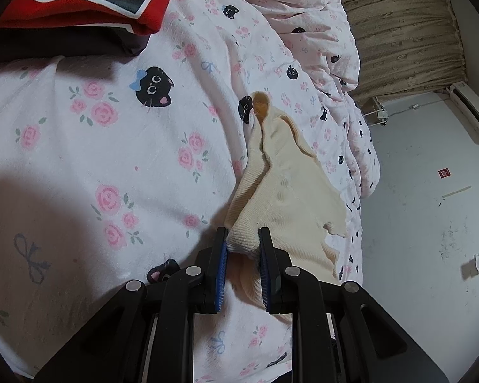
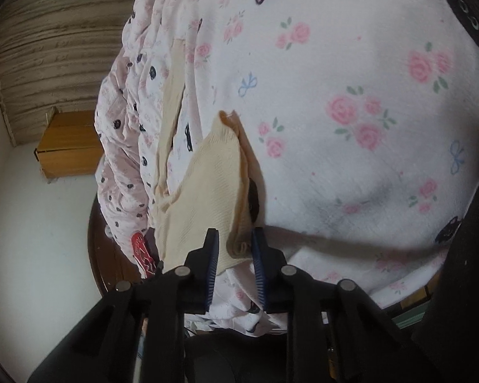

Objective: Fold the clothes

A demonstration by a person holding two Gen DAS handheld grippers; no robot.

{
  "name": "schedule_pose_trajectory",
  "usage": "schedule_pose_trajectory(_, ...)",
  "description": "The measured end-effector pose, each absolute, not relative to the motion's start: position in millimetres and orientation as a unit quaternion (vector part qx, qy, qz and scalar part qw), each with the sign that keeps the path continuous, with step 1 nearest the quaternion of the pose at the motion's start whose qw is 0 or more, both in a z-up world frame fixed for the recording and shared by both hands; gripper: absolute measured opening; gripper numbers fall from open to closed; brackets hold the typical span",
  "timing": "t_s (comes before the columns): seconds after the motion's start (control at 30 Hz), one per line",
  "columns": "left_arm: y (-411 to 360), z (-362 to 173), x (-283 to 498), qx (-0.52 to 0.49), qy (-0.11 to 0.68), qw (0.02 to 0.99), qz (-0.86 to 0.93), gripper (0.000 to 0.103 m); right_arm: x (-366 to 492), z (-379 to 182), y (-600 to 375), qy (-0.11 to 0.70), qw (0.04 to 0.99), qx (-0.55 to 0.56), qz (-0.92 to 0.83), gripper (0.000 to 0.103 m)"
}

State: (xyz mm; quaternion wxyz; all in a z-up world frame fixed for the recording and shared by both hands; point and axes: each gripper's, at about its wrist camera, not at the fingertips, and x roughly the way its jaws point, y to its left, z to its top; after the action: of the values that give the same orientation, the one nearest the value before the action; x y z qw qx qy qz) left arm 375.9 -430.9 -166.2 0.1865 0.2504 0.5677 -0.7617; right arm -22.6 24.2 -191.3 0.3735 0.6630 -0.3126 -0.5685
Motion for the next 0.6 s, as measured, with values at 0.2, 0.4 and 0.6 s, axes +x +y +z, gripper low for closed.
schedule_pose_trajectory(0.2,-430,-165,377,0.25,0.567,0.186,-0.763,0.015,-19,-200,31,-0.296,0.36,0.674,-0.574,0.025)
schedule_pose_trajectory(0.4,-431,-167,378,0.25,0.569,0.186,-0.761,0.015,-18,-196,30,-0.263,0.366,0.67,-0.589,0.02)
schedule_pose_trajectory(0.6,-428,-163,377,0.25,0.56,0.187,-0.767,0.015,-16,-187,29,-0.221,0.37,0.666,-0.61,0.006)
